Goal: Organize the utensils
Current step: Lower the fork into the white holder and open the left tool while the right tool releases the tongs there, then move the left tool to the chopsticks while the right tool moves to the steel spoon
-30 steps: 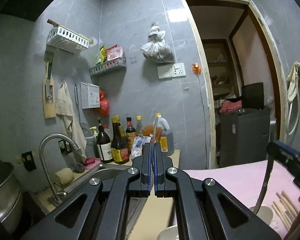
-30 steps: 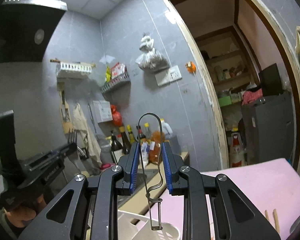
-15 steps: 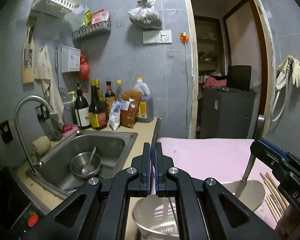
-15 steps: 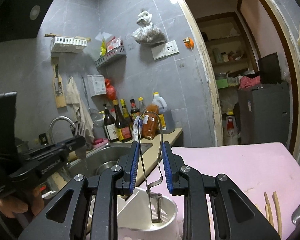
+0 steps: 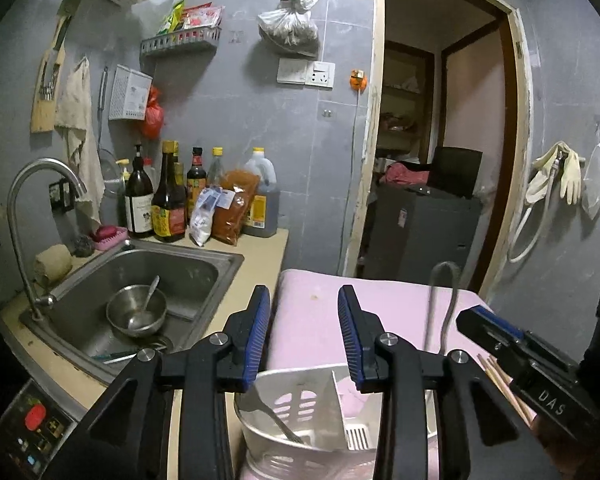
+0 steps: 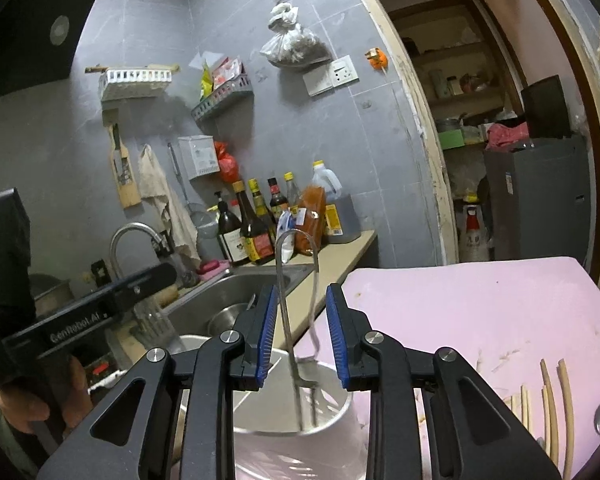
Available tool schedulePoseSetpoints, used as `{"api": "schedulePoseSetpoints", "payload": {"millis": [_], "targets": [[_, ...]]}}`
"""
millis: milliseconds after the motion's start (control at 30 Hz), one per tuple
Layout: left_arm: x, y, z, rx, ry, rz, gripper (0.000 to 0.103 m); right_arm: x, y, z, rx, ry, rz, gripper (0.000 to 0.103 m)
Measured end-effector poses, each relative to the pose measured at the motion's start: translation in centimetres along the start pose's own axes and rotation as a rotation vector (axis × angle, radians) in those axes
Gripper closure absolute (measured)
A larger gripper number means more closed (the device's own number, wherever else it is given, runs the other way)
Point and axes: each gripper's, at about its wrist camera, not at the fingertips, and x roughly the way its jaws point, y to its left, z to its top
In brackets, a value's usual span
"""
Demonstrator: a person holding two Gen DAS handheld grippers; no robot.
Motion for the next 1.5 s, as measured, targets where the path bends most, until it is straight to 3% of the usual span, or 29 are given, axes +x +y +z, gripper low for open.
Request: {"api": "schedulePoseSetpoints", "payload": {"millis": [200,400,467,533,633,767,833,933,1200,1500], "targets": [[-0.6,-0.2,0.3,-0.019,-0.003,-0.012,0.07,-1.0,-0.4,-0.1,-0.004,0.007,-0.009,0.078],[-2.2,-1.9,0.4,-0.038,-0.04,-0.059,0.057,-4.0,-0.5,1.0,-0.064,-0.055,-0.073,0.065],[-2.8,-3.0,0.5,-0.033,-0.052,-0.076,0.051,-5.5,-0.8,1.4,-0.082,-0.085,-0.108,0.052],[-3.2,-4.0,0.5,-0.036,-0.065,-0.096,0.04,-6.9,-1.2,1.9,-0.101,-0.114,-0.143,0.047],[-3.9,-5.7,0.6,-0.043,-0.08,-0.136,0.025,-9.6,-2.0,2.6,-0.133,-0.156,-0.217,0.027],[-4.6,-8.4,0.3,-0.029,-0.093,-0.182,0.017,-12.7,-3.0,3.0,-0.178,-0.194,-0.301,0.01],[-4.8,-9.8,0.0,-0.023,-0.101,-0.201,0.005,-14.1,-3.5,2.9,-0.199,-0.208,-0.342,0.0],[-5.1,-11.7,-0.7,0.0,-0.104,-0.235,0.005,-16.1,-4.5,2.7,-0.219,-0.221,-0.397,0.0],[-3.7,-16.3,-3.1,0.096,0.001,-0.284,0.005,-19.0,-8.2,1.1,-0.22,-0.169,-0.515,0.0],[-1.2,-20.1,-6.8,0.198,0.171,-0.31,0.006,-17.9,-13.5,-1.3,-0.122,0.041,-0.562,0.0]]}}
